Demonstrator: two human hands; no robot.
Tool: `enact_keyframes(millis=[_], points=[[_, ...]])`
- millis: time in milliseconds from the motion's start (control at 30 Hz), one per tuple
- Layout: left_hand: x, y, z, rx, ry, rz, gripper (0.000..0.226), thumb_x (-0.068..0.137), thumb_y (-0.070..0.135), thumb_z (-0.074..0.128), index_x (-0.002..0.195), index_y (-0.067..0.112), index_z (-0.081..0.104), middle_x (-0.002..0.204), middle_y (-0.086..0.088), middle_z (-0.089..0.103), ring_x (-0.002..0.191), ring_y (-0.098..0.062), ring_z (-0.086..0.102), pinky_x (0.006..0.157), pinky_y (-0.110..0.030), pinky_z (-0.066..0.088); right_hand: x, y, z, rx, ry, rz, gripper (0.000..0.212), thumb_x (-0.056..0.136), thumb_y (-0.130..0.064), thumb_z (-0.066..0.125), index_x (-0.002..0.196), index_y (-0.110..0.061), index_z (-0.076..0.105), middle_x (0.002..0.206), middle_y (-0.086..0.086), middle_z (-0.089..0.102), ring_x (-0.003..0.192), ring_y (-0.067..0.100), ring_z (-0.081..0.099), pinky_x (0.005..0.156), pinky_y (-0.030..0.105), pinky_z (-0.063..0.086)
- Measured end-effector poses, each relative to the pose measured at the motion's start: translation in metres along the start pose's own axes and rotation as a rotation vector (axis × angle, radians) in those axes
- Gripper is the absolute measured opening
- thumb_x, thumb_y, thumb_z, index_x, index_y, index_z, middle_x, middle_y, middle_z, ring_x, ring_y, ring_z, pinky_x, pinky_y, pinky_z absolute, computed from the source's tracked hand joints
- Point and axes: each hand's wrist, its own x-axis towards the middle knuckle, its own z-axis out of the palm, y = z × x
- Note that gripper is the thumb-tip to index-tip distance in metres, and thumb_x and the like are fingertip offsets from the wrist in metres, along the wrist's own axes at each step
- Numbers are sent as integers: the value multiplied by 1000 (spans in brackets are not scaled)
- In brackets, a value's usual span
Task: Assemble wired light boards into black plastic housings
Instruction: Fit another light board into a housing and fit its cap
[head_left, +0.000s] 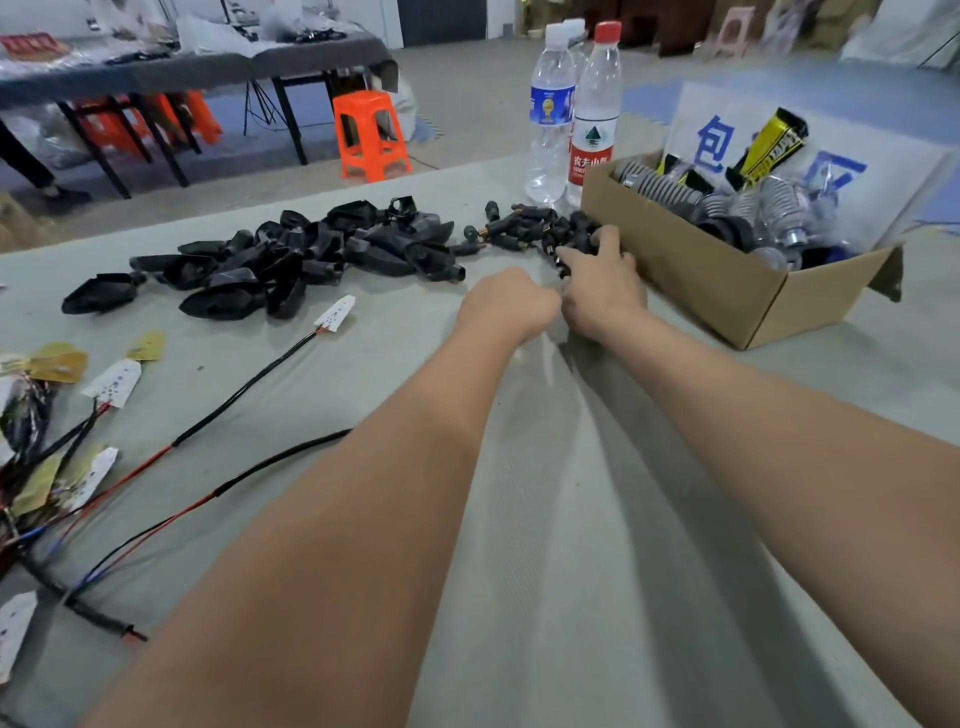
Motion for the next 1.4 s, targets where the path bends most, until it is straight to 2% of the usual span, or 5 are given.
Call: enact_keyframes(millis=[500,700,867,1133,1400], points=[[-51,-31,-10,-16,351,106,29,103,34,50,92,12,64,99,-7,67,100,-30,60,78,-36,44,-6,-18,-9,147,-2,132,25,101,-19,58,121,-6,66,148,19,40,120,39,55,100,38,45],[-108,-82,-21,-175,472,-13,20,100,31,55,87,19,66,94,2,68,95,-23,60,79,-32,43,-68,-64,-10,564,209,151,6,91,-23,76,88,-20,72,93,-2,71,95,19,67,86,32,53],[-158,-146,-48,-75,559,-177,15,94,27,58,93,18,71,92,2,70,94,-23,61,75,-30,41,-130,-129,-9,810,49,-91,31,91,-21,73,115,-21,54,92,-6,64,84,11,62,74,24,48],[-218,-208,-106,76,81,-413,13,82,11,77,83,21,69,88,-2,68,87,-24,65,71,-30,47,-187,-182,18,307,-174,-585,16,97,-23,68,112,-19,71,113,3,54,114,26,51,91,35,44],[-209,-217,-89,13,610,-537,25,85,7,60,105,15,71,114,-14,66,111,-38,58,84,-38,46,-185,-201,3,-17,-331,-483,12,90,-20,64,83,-10,59,89,10,62,85,33,61,64,34,50]])
